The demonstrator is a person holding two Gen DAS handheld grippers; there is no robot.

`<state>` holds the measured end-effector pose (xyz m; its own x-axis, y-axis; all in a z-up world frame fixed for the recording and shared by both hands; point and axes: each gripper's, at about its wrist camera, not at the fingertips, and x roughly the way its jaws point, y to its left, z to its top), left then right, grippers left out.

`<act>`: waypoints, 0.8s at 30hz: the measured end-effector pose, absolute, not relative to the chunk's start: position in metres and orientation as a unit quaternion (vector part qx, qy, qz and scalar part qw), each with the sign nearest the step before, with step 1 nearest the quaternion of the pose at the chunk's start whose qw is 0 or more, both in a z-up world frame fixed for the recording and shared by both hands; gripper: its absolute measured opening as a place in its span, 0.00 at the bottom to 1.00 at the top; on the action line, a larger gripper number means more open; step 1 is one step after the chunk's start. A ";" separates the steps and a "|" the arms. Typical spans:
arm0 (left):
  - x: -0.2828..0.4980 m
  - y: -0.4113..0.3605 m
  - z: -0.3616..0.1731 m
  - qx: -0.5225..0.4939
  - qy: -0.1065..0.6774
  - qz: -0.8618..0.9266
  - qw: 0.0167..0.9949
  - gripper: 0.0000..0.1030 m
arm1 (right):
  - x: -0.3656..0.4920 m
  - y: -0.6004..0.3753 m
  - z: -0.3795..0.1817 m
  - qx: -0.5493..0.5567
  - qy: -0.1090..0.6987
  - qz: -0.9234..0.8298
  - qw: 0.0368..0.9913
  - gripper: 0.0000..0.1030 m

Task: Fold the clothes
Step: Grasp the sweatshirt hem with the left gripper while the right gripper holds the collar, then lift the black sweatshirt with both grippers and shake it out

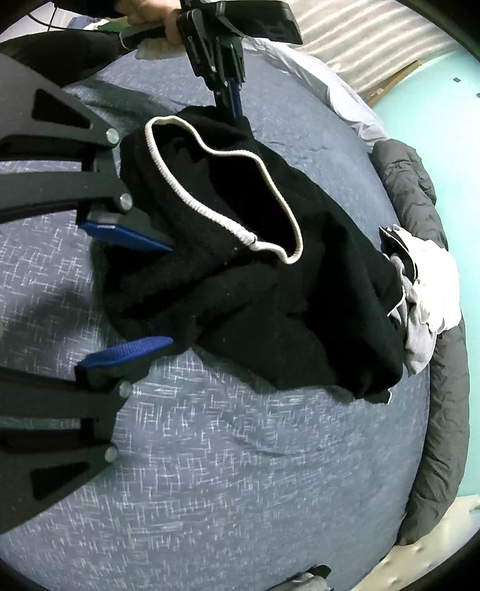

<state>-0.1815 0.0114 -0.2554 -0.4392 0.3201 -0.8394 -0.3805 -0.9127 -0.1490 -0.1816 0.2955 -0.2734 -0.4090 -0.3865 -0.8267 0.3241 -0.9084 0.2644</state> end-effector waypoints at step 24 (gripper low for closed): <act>-0.177 0.027 -0.254 -0.476 0.047 0.848 0.227 0.10 | -0.172 0.273 -0.263 0.472 0.015 -0.845 0.252 0.07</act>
<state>-0.1768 0.0269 -0.2540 -0.4434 0.3405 -0.8291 -0.4301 -0.8924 -0.1365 -0.1722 0.2728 -0.2633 -0.4268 -0.4121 -0.8049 0.4408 -0.8720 0.2128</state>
